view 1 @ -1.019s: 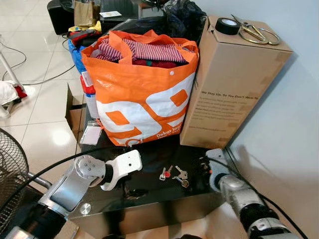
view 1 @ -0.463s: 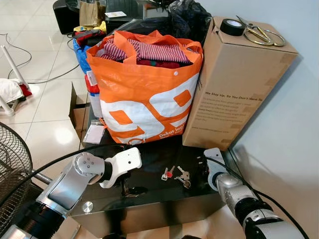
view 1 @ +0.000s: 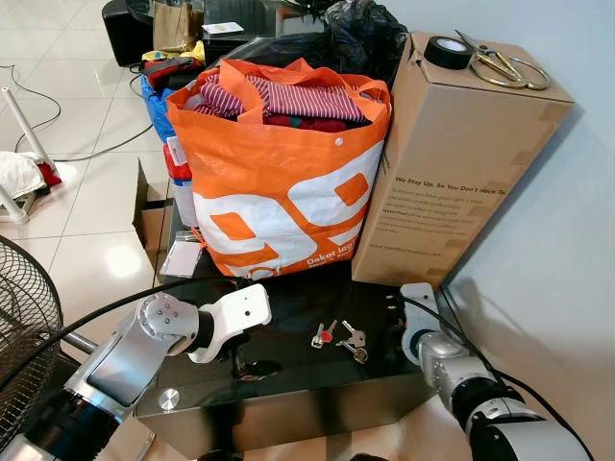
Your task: Hang keys on a hook
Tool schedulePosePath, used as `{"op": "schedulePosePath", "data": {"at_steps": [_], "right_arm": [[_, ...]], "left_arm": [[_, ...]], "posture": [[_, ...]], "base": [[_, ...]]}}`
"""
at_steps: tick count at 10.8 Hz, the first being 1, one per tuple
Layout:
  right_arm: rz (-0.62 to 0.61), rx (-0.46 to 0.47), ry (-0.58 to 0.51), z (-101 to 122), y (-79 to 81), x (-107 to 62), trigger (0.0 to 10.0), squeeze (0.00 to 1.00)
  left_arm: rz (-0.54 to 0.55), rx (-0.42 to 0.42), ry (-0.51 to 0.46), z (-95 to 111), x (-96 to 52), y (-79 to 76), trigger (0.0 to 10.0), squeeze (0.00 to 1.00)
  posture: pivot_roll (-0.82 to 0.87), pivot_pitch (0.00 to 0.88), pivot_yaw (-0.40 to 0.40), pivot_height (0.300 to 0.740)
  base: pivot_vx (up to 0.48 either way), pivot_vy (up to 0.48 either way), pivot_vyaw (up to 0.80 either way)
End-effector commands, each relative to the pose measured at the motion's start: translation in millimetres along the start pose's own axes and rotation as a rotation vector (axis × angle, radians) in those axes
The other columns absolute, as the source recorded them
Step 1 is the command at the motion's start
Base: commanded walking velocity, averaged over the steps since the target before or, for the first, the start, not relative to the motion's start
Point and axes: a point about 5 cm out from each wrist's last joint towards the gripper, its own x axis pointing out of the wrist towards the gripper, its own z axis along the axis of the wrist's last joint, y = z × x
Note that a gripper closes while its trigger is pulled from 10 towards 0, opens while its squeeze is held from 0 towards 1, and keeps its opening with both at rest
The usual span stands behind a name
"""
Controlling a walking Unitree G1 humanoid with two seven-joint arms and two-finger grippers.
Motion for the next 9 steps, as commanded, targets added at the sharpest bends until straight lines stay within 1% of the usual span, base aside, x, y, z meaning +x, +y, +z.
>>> {"op": "schedulePosePath", "data": {"at_steps": [1,9], "right_arm": [[-0.01,0.018,-0.002,1,-2.6,0.1,0.0,0.0],[-0.018,0.057,0.036,-9,1.1,-0.1,0.0,0.0]], "left_arm": [[-0.004,0.002,-0.005,1,-3.2,-1.5,10.0,0.03],[-0.013,-0.003,0.021,-3,-10.0,-4.7,10.0,0.02]], "posture": [[0.01,0.002,-0.079,0.74],[0.04,0.019,-0.068,0.74]], "base": [[0.0,0.0,0.0],[0.0,0.0,0.0]]}}
